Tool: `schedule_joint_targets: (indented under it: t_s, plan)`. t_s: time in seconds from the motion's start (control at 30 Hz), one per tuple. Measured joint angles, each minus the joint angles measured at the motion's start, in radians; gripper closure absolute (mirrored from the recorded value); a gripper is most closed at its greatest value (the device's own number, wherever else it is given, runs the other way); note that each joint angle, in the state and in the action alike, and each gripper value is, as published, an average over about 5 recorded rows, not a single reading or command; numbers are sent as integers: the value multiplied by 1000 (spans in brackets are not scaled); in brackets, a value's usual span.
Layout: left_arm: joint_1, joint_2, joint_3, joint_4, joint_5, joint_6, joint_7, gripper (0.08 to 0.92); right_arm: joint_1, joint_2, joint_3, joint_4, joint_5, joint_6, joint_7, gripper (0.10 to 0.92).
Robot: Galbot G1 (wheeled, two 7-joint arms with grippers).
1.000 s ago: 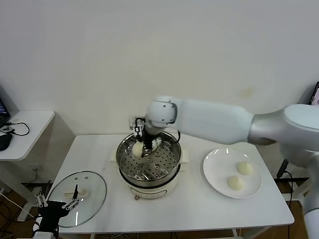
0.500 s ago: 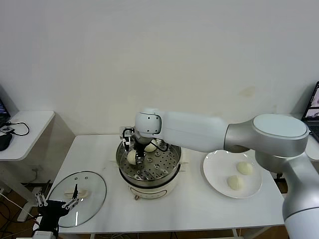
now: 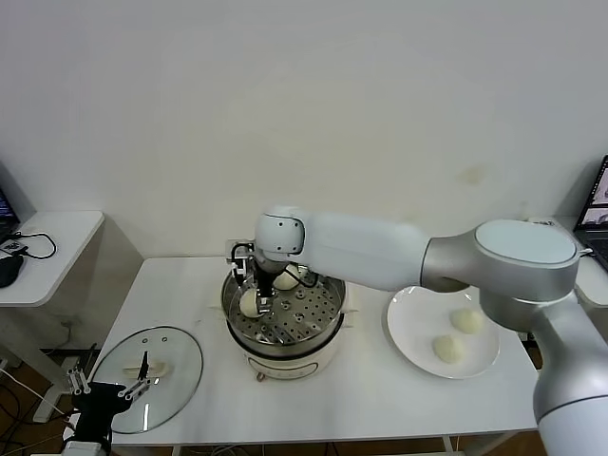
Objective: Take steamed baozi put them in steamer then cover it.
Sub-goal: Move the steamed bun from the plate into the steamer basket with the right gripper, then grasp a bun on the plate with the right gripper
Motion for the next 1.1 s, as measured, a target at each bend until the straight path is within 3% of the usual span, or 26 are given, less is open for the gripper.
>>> schedule_joint_targets:
  t_s: [0.3,0.67,1.1]
  plan:
    - [-2,11,8,-2,-1,0,0,177,122,-165,-22,111,-64,90,-129,203]
    - [-6,30,25,17,5,-1,0,177,219,-526,-83,329,-175,215,-252,203]
    - [-5,38,24,31,7,-1,1,177,37,-899,15,450,-393,326,-284,203]
